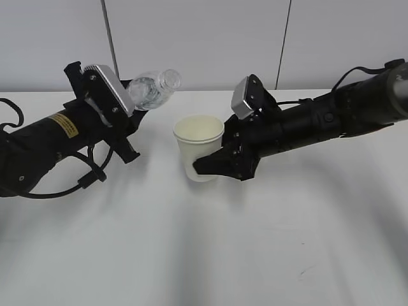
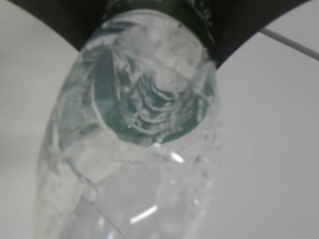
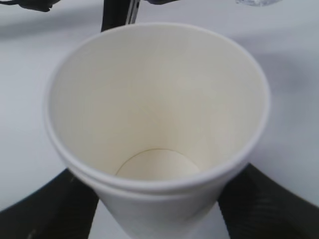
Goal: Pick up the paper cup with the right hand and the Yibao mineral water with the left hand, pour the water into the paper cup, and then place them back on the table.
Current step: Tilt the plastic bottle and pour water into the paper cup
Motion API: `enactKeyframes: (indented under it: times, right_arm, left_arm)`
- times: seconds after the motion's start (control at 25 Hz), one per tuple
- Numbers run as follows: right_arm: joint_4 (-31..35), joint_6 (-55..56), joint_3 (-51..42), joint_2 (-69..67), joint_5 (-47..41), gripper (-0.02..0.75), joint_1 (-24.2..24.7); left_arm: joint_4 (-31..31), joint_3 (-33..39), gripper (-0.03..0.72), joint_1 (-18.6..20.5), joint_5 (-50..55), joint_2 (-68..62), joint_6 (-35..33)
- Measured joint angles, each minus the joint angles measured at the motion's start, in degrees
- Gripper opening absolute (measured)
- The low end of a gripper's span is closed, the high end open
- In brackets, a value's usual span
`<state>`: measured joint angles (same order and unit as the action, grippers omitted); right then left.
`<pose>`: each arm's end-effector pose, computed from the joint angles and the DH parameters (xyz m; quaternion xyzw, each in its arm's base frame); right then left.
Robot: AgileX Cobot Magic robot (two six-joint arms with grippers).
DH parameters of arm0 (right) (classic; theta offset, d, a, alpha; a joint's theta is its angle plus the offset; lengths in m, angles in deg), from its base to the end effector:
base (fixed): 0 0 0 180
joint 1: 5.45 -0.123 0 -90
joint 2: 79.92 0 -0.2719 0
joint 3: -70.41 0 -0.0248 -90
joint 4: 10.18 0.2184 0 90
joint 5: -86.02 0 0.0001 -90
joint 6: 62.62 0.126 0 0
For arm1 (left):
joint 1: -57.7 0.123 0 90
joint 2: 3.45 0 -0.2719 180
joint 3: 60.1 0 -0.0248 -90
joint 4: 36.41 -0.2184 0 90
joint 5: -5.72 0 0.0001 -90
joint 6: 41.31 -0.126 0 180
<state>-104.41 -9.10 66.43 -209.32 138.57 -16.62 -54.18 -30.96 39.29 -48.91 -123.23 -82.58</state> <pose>0.3722 0.1751 0.1431 -0.5230 0.6757 0.3092 0.4175 0.3606 -0.1531 0.1727 0.4915 0.5530 0.1023 0.6649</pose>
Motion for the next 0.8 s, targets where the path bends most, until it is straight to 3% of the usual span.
enactKeyframes:
  times: [0.8]
  right_arm:
    - [-4.4, 7.0, 2.3, -0.1, 6.1, 0.512, -0.4]
  left_arm:
    - [0.0, 0.0, 0.342, 0.0, -7.7, 0.0, -20.1]
